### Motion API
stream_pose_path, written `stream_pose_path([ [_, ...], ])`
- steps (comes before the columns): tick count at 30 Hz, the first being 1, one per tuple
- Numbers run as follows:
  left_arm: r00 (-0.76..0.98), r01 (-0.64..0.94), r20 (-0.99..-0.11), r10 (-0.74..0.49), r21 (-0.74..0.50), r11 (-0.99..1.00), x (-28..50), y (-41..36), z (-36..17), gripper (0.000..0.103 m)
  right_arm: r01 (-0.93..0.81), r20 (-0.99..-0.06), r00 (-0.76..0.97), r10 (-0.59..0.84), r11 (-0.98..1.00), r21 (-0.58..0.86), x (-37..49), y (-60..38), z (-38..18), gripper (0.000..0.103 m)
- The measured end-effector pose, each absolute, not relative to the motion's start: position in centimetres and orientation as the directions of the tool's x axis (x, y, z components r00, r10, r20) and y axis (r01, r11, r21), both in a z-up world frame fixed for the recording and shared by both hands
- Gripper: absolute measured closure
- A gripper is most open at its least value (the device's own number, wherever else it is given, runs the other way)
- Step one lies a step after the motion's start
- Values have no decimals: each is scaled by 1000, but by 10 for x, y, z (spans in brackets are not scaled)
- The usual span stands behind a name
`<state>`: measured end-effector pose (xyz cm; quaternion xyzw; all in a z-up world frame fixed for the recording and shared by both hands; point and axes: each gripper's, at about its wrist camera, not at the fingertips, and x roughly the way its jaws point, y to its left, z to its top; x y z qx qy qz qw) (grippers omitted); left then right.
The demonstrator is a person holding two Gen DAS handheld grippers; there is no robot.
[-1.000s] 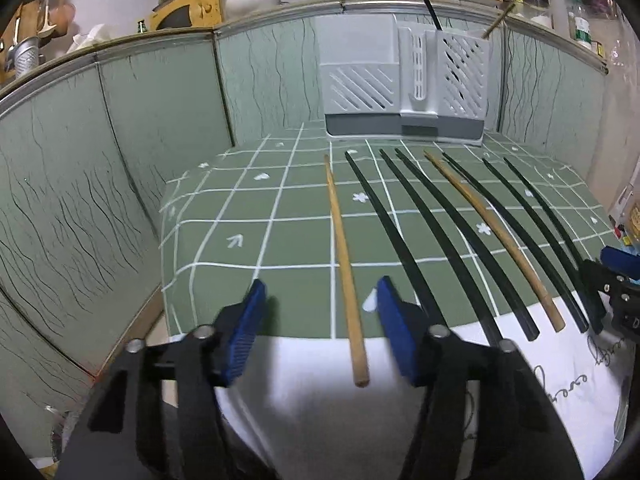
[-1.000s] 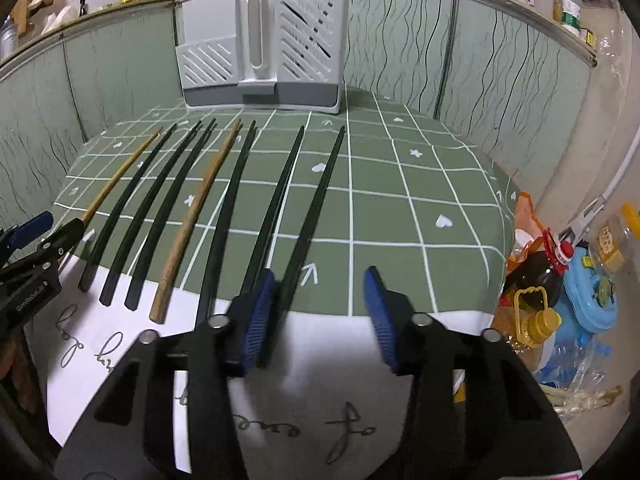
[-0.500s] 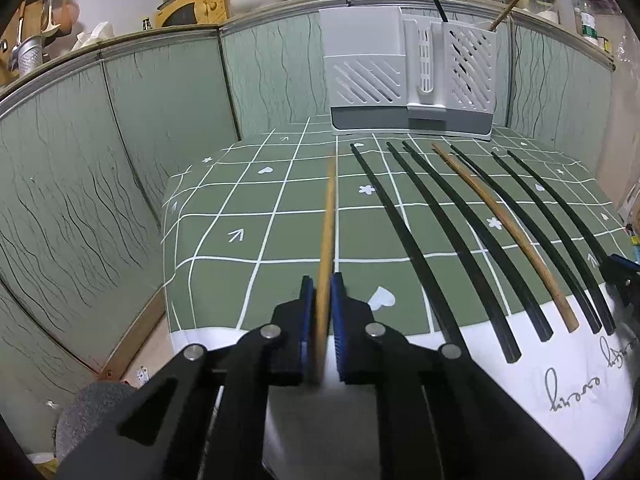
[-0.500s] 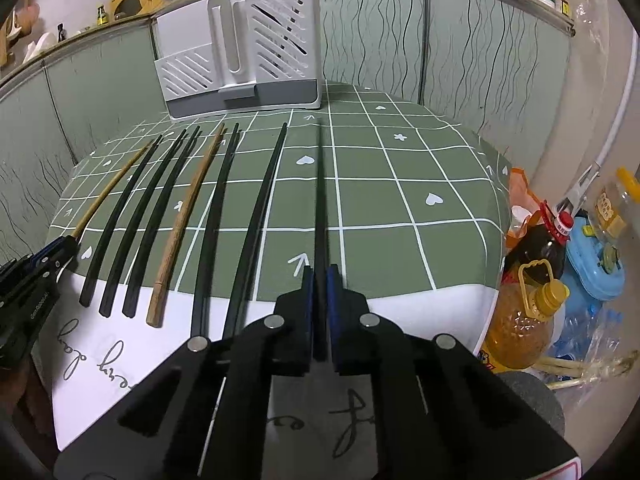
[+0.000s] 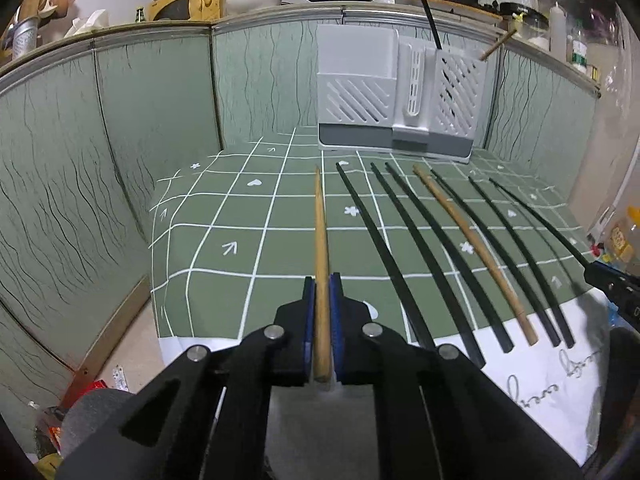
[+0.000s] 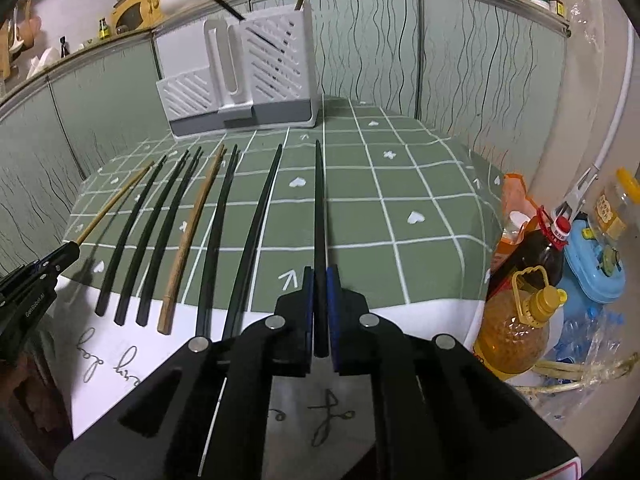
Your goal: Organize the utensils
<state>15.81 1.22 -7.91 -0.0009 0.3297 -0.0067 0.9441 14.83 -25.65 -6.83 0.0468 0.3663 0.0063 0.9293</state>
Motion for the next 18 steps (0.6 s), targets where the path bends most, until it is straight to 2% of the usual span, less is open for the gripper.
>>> stream_pose_path([
  [18, 838, 54, -537, -97, -95, 994, 158, 44, -5, 95, -5, -550, 832, 64, 994, 109, 144, -273, 10, 97],
])
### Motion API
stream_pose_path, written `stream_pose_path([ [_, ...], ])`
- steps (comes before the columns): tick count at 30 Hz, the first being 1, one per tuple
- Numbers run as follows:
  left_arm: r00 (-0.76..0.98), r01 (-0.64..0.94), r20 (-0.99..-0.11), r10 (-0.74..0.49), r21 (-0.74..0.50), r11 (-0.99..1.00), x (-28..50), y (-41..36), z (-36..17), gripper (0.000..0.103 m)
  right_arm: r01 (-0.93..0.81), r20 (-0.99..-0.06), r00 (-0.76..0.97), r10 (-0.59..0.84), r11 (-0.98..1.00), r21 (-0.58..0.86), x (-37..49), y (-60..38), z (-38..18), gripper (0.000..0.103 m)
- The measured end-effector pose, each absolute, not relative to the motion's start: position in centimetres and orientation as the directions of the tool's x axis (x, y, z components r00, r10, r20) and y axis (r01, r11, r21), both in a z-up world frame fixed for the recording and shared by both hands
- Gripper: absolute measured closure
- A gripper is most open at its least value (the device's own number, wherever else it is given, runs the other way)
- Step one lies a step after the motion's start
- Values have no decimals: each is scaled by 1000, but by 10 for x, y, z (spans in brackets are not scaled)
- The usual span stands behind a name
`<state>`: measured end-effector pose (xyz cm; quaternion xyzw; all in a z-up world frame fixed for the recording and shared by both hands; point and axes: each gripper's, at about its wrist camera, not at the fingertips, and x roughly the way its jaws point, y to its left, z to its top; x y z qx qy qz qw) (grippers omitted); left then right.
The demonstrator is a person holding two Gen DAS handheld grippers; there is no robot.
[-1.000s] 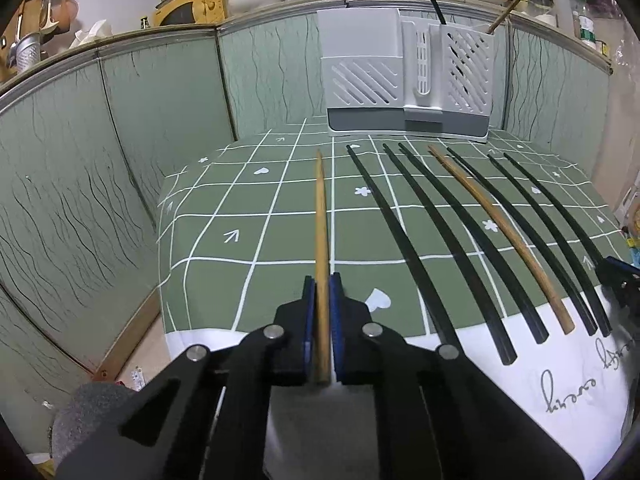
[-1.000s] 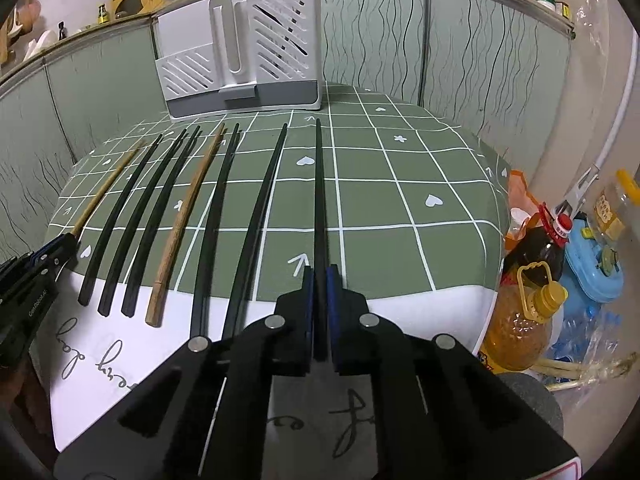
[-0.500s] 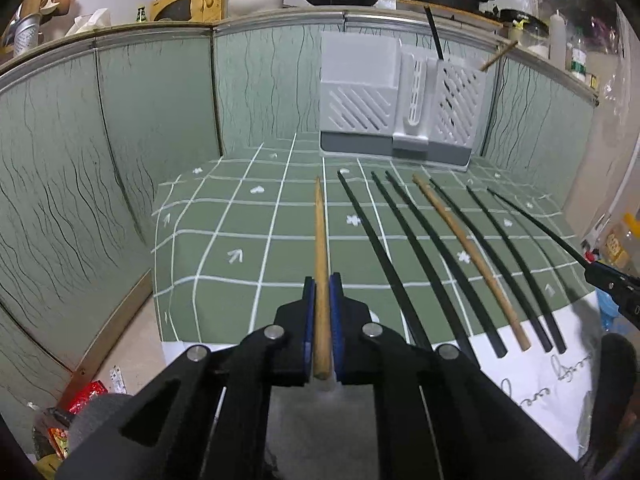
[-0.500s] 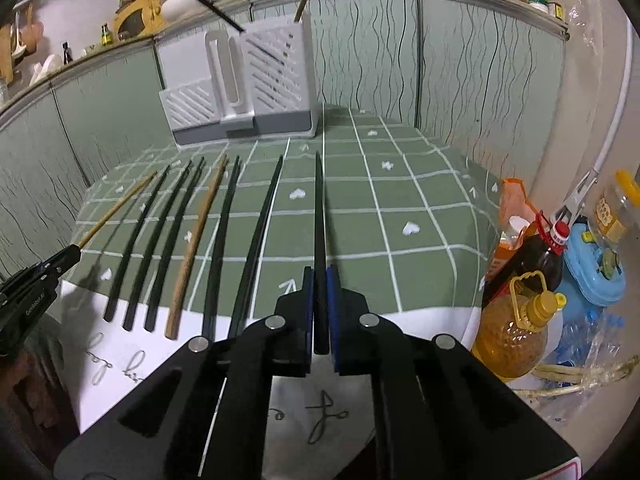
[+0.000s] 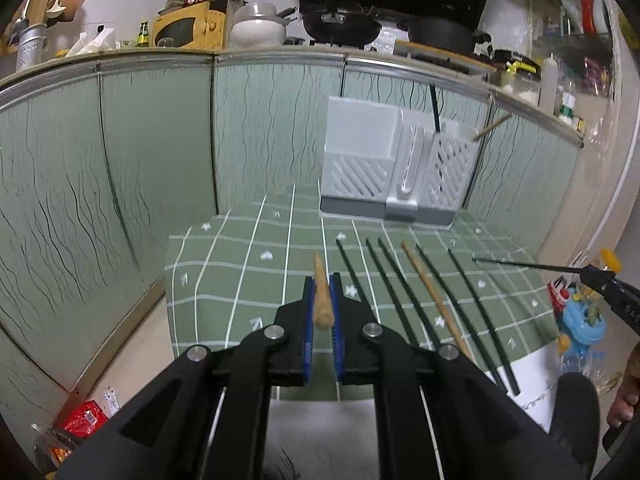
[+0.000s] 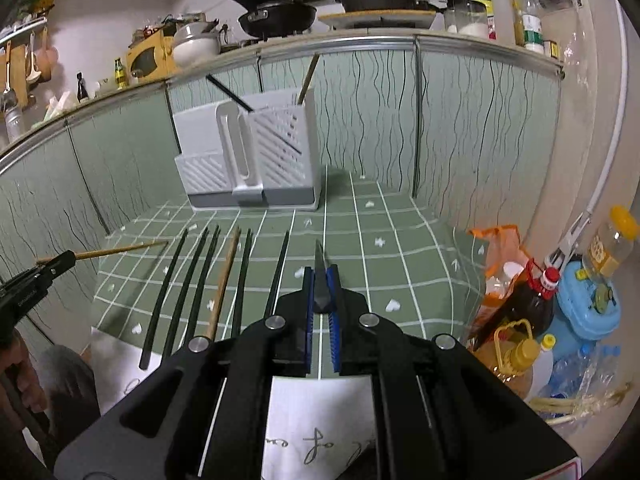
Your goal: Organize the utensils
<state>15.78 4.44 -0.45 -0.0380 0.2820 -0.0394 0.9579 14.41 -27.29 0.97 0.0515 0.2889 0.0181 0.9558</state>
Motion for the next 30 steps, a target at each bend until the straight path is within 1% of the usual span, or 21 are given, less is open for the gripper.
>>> stream_pose_path([
  [9, 862, 82, -491, -122, -103, 991, 157, 50, 27, 95, -14, -508, 858, 80, 991, 133, 145, -281, 33, 97],
  [17, 868, 108, -474, -146, -107, 988, 163, 50, 40, 95, -42, -481, 871, 106, 989, 141, 148, -281, 50, 97],
  [30, 874, 154, -453, -179, -92, 984, 178, 47, 60, 95, -107, -469, 870, 151, 987, 119, 166, -273, 78, 97],
])
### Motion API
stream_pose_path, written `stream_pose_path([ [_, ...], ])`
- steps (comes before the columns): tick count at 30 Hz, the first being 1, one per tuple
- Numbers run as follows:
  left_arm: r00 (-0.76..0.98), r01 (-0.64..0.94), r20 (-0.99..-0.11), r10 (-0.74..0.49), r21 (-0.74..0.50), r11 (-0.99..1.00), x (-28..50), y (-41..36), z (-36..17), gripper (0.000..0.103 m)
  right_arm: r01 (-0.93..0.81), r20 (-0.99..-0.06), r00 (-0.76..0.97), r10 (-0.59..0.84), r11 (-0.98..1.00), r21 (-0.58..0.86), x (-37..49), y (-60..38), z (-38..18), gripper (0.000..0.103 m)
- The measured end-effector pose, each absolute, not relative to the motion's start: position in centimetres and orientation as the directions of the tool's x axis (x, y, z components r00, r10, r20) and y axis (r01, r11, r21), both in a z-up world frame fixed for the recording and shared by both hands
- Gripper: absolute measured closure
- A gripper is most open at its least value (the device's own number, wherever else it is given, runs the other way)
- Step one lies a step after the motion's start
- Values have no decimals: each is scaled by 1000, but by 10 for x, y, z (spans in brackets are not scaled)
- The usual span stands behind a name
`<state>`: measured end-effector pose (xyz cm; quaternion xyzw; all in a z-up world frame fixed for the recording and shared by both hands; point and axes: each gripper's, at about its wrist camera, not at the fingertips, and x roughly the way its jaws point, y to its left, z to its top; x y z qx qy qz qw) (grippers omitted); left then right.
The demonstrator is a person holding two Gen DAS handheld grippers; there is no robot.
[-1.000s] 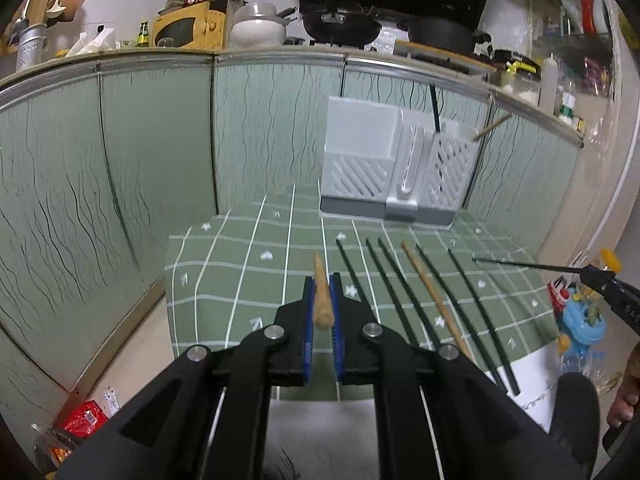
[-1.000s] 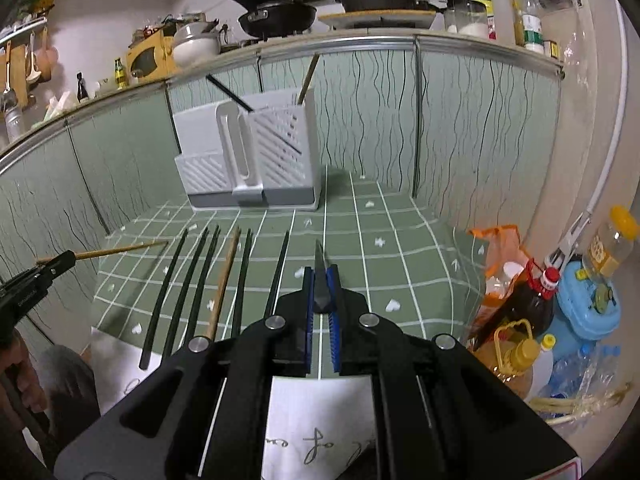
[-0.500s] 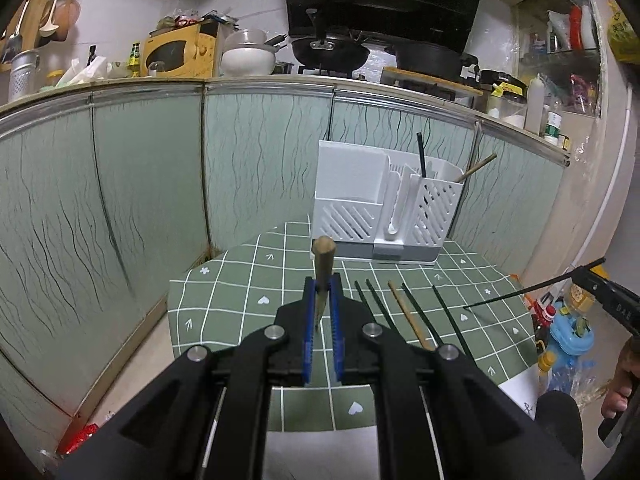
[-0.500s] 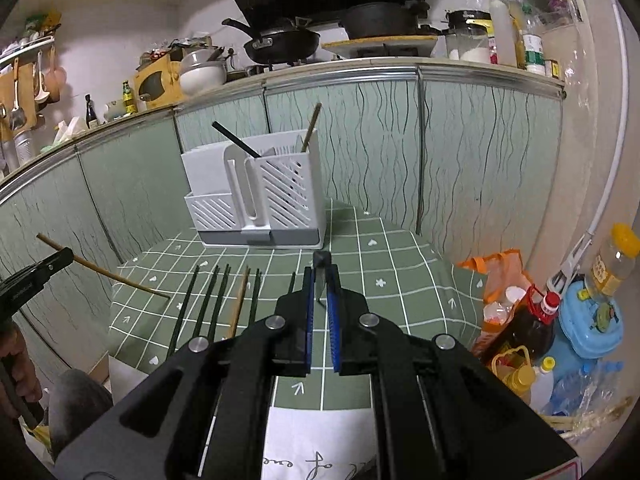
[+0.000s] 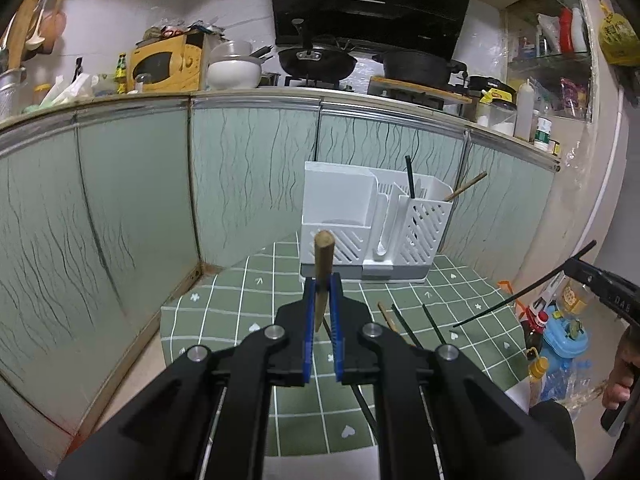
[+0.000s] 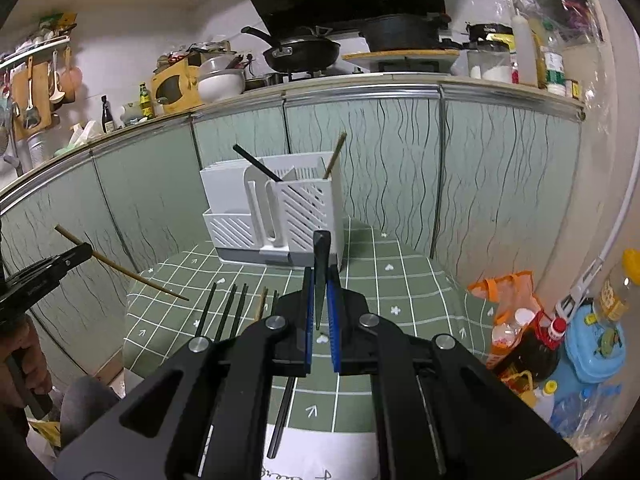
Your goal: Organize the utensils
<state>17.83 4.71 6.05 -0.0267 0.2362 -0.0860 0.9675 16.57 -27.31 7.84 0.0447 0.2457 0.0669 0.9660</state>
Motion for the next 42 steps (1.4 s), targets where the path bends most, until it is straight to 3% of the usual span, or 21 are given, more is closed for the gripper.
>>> stream_pose_path([
  [21, 818, 344, -444, -365, -130, 930, 234, 13, 131, 95, -171, -506, 841, 192, 981, 87, 223, -277, 142, 97],
  [42, 764, 496, -443, -470, -64, 866, 283, -44, 176, 95, -227, -458, 853, 251, 968, 107, 257, -277, 201, 97],
])
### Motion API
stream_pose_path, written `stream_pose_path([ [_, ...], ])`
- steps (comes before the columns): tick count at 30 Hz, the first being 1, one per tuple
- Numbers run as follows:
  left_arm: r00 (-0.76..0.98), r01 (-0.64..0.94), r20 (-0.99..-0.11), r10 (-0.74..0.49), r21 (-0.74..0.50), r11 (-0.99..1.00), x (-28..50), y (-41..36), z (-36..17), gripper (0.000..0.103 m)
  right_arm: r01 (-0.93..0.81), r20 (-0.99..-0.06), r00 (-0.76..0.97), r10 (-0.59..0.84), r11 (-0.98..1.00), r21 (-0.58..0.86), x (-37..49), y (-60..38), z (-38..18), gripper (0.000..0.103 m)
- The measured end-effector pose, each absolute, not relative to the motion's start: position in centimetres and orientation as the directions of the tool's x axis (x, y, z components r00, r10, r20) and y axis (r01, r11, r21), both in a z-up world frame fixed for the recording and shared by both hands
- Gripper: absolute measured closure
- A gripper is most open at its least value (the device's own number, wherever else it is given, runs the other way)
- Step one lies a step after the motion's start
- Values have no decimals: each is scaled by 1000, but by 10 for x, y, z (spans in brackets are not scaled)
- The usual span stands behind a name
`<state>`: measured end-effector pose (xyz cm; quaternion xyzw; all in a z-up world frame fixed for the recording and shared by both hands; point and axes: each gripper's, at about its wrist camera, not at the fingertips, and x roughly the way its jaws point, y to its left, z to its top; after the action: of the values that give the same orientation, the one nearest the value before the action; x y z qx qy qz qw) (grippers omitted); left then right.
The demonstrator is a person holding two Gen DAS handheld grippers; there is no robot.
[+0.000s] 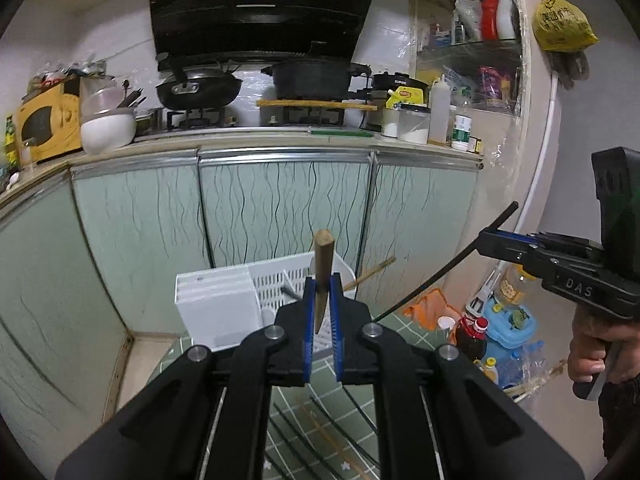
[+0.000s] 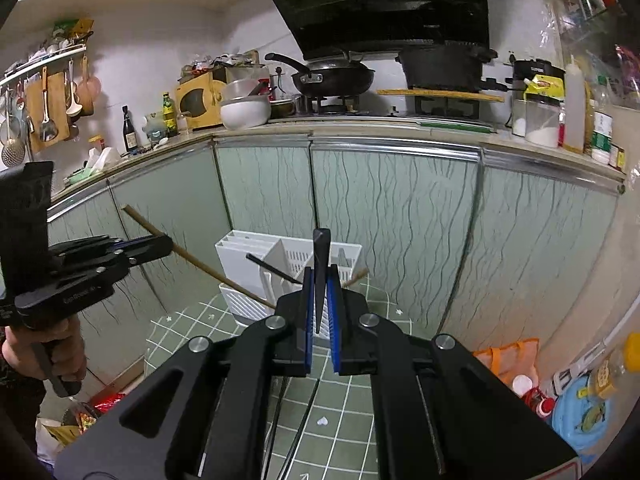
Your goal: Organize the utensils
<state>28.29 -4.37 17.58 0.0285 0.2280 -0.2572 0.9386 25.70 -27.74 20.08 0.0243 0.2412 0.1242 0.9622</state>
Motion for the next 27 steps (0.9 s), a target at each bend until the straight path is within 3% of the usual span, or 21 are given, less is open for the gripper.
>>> stream_pose_path([
  [12, 770, 494, -432, -470, -64, 867, 338, -63, 188, 95, -222, -407, 878, 252, 968, 119, 304, -286, 224, 97],
  [27, 727, 485, -515, -453, -82, 871, 389, -79, 135, 95, -205, -473, 848, 240, 971, 124, 360, -287, 175, 97],
])
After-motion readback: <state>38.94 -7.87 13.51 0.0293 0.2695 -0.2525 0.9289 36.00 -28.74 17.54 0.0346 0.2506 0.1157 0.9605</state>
